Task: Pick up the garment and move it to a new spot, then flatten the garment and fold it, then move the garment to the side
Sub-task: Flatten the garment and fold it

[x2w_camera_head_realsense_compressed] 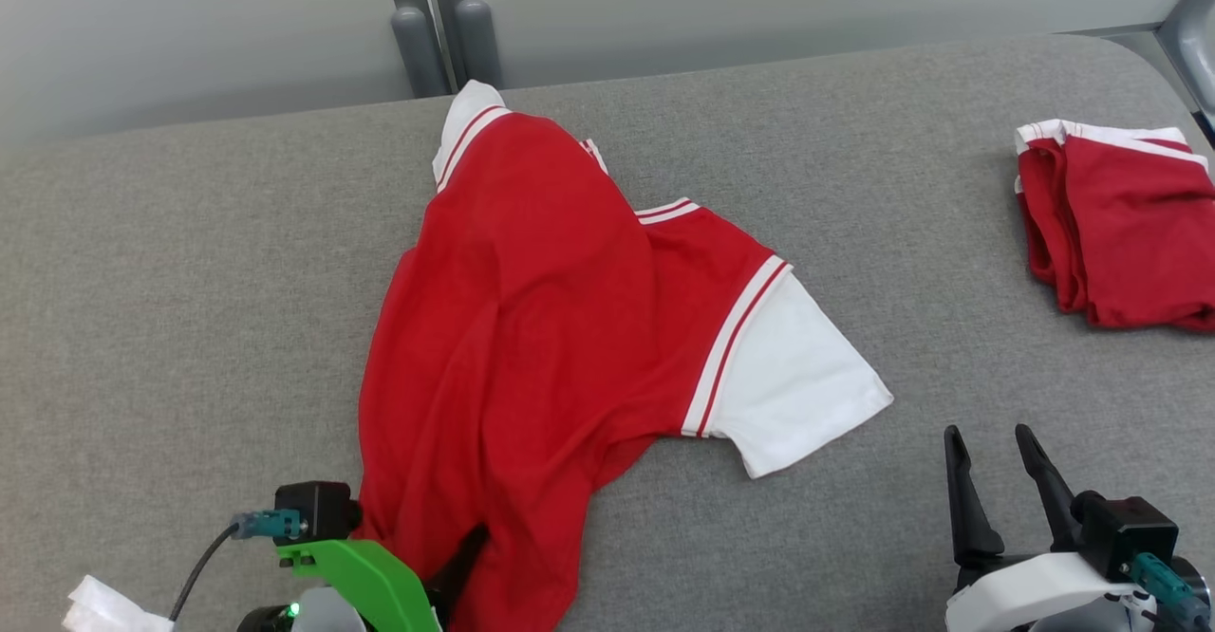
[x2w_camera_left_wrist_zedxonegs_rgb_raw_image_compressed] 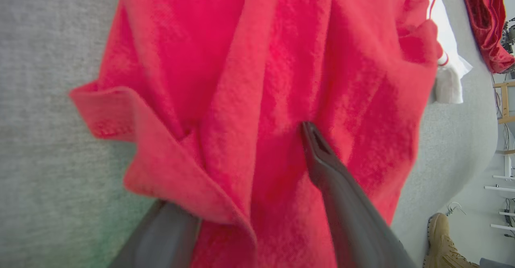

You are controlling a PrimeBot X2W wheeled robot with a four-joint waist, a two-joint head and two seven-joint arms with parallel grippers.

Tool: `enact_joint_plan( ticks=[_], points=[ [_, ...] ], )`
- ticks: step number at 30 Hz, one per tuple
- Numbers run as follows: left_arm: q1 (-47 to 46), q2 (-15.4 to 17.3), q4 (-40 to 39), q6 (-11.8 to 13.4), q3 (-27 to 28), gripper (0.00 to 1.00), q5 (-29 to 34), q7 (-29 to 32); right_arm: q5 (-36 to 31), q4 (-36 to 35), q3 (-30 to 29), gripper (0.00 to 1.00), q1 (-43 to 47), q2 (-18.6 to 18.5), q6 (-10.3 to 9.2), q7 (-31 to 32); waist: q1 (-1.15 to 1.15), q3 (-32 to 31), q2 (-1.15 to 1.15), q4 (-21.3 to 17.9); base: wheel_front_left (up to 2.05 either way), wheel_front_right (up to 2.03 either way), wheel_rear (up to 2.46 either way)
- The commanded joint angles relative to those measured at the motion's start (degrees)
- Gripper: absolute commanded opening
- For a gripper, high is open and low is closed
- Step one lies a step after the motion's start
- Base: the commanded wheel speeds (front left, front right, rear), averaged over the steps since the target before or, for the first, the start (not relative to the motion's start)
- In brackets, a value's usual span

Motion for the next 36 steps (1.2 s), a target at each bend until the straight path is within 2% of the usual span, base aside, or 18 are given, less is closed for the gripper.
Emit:
enact_joint_plan(
  ticks=[1,3,7,11,18,23,24,25,26,31,34,36],
  points=[
    [-1.1,-0.8,2.5,0.1,-0.4,0.0,1.2,-0.8,0.3,-0.2,-0.2,1.0,-0.6,0.0,0.0,0.0,0.0,0.1,0.0,0.0,0.0,0.0,0.0],
    [-2.5,-1.9,4.5,0.6,1.0,0.0,2.2,-4.1,0.2,-0.2,-0.3,1.0,-0.5,0.0,0.0,0.0,0.0,0.0,0.0,0.1,0.0,0.0,0.0],
    [-4.1,-2.9,6.9,-1.9,2.4,0.0,1.5,-7.5,0.0,-0.2,-0.2,1.0,-0.2,0.0,0.0,0.0,0.0,-0.5,0.0,0.4,0.0,0.0,0.0],
    [-6.1,-2.4,8.3,-2.7,4.4,0.0,1.3,-9.4,0.0,-0.1,-0.2,1.0,-0.1,0.0,0.0,0.0,0.0,-0.7,0.0,0.6,0.0,0.0,0.0],
    [-11.5,-0.3,10.4,-1.4,7.5,0.0,3.1,-12.8,-0.2,0.1,0.1,1.0,-0.1,0.0,0.0,0.0,0.0,-1.2,0.0,1.1,0.0,0.0,0.0],
    [-13.6,0.9,13.6,-0.6,6.2,0.0,4.5,-9.9,-0.3,0.6,0.6,1.0,0.1,0.1,0.0,0.0,0.0,-1.9,0.0,0.8,0.0,0.0,0.0],
    [-13.8,0.9,14.3,-0.3,6.1,0.21,4.7,-9.9,-0.2,0.7,0.7,1.0,0.1,0.0,0.0,0.0,0.0,-2.0,0.0,0.6,0.0,0.0,0.0],
    [-13.8,1.0,14.9,0.0,6.2,0.74,5.0,-10.4,-0.2,0.7,0.8,1.0,0.1,0.0,0.0,0.0,0.0,-2.2,0.0,0.5,0.0,0.0,0.0],
    [-13.3,1.2,15.8,0.7,6.4,1.0,5.2,-10.9,-0.1,0.8,0.9,1.0,0.2,0.1,0.0,0.0,0.0,-2.5,0.0,0.3,0.0,0.0,0.0],
    [-9.5,2.6,14.5,3.9,7.8,1.0,7.9,-18.7,-0.4,-0.1,-0.1,1.0,1.3,-0.2,0.0,0.0,0.0,-3.2,0.0,0.2,0.0,0.0,0.0],
    [-6.6,2.7,10.1,4.9,9.5,1.0,9.5,-24.1,-1.0,-1.6,-1.3,1.0,1.7,-0.5,0.0,0.0,0.0,-3.7,0.0,1.0,0.0,0.0,0.0],
    [-4.0,2.3,5.9,5.9,11.4,1.0,10.4,-25.5,-1.4,-2.7,-2.3,1.0,2.0,-1.0,0.0,0.0,0.0,-4.2,0.0,1.9,0.0,0.0,0.0]
  ],
)
